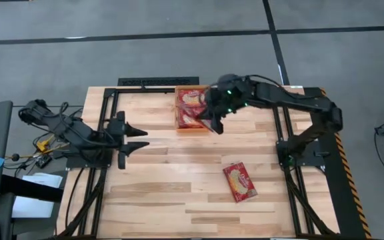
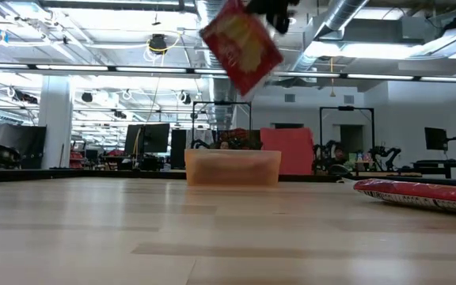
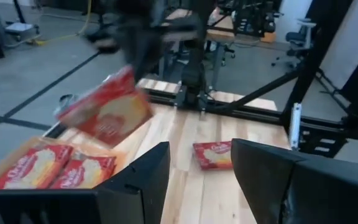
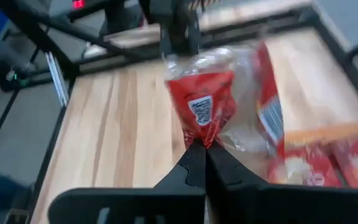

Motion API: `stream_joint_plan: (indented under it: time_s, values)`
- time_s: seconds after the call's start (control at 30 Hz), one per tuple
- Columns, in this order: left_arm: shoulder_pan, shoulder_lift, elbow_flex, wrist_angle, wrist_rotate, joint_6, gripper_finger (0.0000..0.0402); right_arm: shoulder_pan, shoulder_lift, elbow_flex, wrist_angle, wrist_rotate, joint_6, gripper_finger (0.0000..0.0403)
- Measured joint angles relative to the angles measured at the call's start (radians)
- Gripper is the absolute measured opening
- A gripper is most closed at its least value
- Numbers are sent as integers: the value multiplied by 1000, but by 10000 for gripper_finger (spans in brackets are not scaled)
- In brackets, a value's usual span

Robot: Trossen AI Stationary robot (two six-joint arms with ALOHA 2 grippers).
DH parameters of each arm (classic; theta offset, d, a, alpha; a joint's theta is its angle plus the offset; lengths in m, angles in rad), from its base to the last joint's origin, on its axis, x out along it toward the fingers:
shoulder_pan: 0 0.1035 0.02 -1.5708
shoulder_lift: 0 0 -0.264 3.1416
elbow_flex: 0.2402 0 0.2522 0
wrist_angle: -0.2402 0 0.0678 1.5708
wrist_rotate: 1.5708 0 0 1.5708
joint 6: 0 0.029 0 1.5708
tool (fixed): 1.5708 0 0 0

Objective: Sort popcorn bags into baskets
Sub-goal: Put the red popcorn bag into the orange bin

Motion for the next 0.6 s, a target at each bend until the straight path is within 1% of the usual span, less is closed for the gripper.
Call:
stream_joint_plan:
  time_s: [0.13, 0.3, 0.37, 0.53, 0.6]
  values:
    - [17, -12, 0, 2, 38, 6, 162, -99, 86, 0, 7, -146, -59, 4]
    - [65, -11, 0, -7, 48, -25, 162, -190, 171, -1, 27, -340, -113, 10]
    - [100, -11, 0, -7, 103, -40, 162, -213, 194, 0, 28, -389, -129, 10]
    - [201, -26, 0, -2, 324, -97, 162, -268, 220, 0, 31, -480, -171, 5]
    - [231, -32, 0, -4, 385, -104, 162, -290, 221, 0, 26, -513, -174, 10]
